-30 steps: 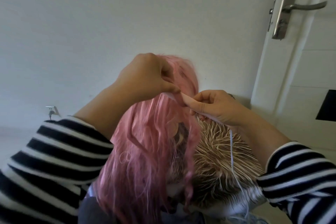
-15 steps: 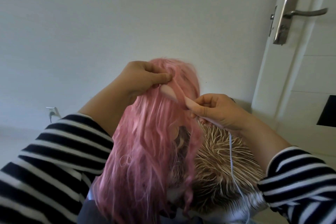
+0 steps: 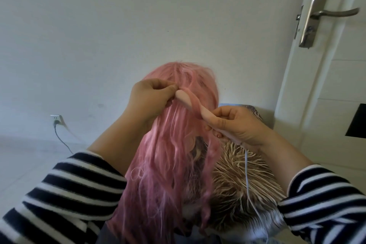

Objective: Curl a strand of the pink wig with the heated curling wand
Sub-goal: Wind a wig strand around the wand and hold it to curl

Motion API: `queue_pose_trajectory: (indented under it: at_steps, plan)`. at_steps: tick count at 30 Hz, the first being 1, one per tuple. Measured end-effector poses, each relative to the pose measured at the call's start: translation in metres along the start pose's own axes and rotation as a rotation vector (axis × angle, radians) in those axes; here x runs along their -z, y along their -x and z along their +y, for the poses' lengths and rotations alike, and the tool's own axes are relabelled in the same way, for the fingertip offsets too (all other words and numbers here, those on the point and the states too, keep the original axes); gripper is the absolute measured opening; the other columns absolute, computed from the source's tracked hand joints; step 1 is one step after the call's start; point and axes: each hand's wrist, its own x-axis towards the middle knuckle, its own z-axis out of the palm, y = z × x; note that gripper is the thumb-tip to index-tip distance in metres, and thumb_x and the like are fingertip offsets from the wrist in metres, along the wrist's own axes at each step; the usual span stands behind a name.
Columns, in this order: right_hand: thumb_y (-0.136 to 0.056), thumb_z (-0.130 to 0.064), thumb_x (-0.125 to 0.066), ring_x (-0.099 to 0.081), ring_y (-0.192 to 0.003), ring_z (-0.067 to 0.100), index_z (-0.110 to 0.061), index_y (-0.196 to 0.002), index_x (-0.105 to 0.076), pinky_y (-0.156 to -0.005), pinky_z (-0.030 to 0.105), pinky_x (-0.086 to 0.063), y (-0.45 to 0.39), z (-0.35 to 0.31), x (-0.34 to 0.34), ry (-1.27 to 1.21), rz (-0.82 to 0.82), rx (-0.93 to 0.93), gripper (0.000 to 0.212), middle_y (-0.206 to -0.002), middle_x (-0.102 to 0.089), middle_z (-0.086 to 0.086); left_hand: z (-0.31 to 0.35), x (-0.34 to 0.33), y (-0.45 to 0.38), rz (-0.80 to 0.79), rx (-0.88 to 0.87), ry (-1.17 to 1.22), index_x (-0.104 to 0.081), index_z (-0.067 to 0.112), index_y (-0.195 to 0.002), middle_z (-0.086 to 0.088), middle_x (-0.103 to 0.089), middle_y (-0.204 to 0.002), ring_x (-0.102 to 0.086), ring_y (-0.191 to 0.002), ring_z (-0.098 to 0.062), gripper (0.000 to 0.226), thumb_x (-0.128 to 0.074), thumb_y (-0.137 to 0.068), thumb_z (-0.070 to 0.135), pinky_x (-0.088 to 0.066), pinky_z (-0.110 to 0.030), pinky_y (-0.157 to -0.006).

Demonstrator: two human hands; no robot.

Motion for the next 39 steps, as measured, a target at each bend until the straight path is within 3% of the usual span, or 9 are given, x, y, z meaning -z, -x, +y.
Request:
queue_pose_trajectory:
  at_steps: [7,13,18,21,27,32,34,37,39]
  plan:
    - [-0.066,-0.023,-0.072,-0.057,-0.053,0.010,-0.007,-0.090,-0.069,-0.047,0.020,-0.046,0.001,-0.001,-0.002,-0.025,-0.024,-0.006,0.029,-0.075,-0.072,0.007,-0.004,-0.002,0.025,0.126,-0.115,-0.096,-0.069,0.025,-0.070,0.006,-0.064,-0.062,-0.053,-0.045,0.004,0.013,-0.068,-0.079,0.016,-0.043,-0.009,-0.047]
    - [-0.067,-0.020,-0.074,-0.057,-0.055,0.010,-0.013,-0.087,-0.070,-0.047,0.020,-0.045,0.004,-0.005,-0.004,-0.039,-0.067,0.009,0.022,-0.069,-0.070,-0.001,-0.016,-0.011,0.043,0.099,-0.106,-0.121,-0.068,0.030,-0.069,0.012,-0.067,-0.069,-0.060,-0.056,0.006,0.014,-0.070,-0.079,0.020,-0.045,-0.004,-0.051]
    - [-0.065,-0.014,-0.072,-0.061,-0.061,0.007,-0.008,-0.101,-0.065,-0.057,0.019,-0.048,0.004,-0.004,0.000,-0.053,-0.110,-0.001,0.038,-0.069,-0.070,-0.006,-0.027,-0.018,0.054,0.073,-0.081,-0.108,-0.069,0.031,-0.068,0.012,-0.070,-0.070,-0.064,-0.063,0.004,0.017,-0.071,-0.078,0.018,-0.051,-0.010,-0.058]
    - [-0.060,-0.018,-0.077,-0.063,-0.067,0.008,-0.009,-0.101,-0.067,-0.061,0.019,-0.051,0.003,-0.003,0.003,-0.036,-0.093,-0.003,0.043,-0.079,-0.072,-0.001,-0.030,-0.021,0.061,0.042,-0.063,-0.105,-0.070,0.028,-0.071,0.013,-0.069,-0.068,-0.063,-0.061,0.006,0.015,-0.070,-0.078,0.015,-0.052,-0.011,-0.059]
    - [-0.066,-0.012,-0.072,-0.058,-0.054,0.009,-0.001,-0.105,-0.063,-0.049,0.019,-0.047,0.005,-0.005,0.001,-0.027,-0.072,-0.014,0.041,-0.088,-0.064,0.017,-0.033,-0.025,0.072,0.005,-0.038,-0.119,-0.071,0.023,-0.073,0.012,-0.068,-0.057,-0.063,-0.055,-0.003,0.013,-0.070,-0.078,0.012,-0.054,-0.021,-0.057]
    - [-0.060,-0.021,-0.076,-0.055,-0.053,0.010,-0.006,-0.097,-0.065,-0.050,0.021,-0.045,0.004,-0.003,0.002,0.034,-0.024,-0.012,0.041,-0.091,-0.061,0.023,-0.034,-0.023,0.078,-0.038,-0.101,-0.186,-0.072,0.024,-0.081,0.013,-0.067,-0.062,-0.062,-0.054,0.004,0.009,-0.070,-0.079,0.016,-0.047,-0.008,-0.050]
    - [-0.063,-0.017,-0.072,-0.055,-0.051,0.008,-0.008,-0.095,-0.065,-0.050,0.020,-0.044,0.005,-0.004,0.002,0.032,0.000,-0.010,0.034,-0.091,-0.061,0.023,-0.033,-0.023,0.081,-0.074,-0.104,-0.207,-0.073,0.020,-0.092,0.016,-0.067,-0.066,-0.062,-0.058,0.009,0.013,-0.070,-0.080,0.016,-0.045,-0.004,-0.051]
    - [-0.063,-0.017,-0.072,-0.053,-0.051,0.009,-0.005,-0.097,-0.064,-0.050,0.021,-0.044,0.004,-0.003,0.002,0.055,0.024,0.007,0.036,-0.091,-0.060,0.025,-0.031,-0.020,0.083,-0.112,-0.154,-0.310,-0.070,0.019,-0.105,0.018,-0.066,-0.081,-0.060,-0.072,0.018,0.026,-0.069,-0.080,0.017,-0.046,0.000,-0.064]
    - [-0.064,-0.017,-0.072,-0.053,-0.052,0.010,-0.003,-0.098,-0.064,-0.049,0.020,-0.043,0.005,-0.004,0.002,0.075,0.031,0.014,0.038,-0.091,-0.060,0.026,-0.028,-0.017,0.083,-0.109,-0.213,-0.400,-0.069,0.020,-0.107,0.014,-0.069,-0.092,-0.062,-0.078,0.013,0.027,-0.068,-0.080,0.017,-0.046,-0.001,-0.070]
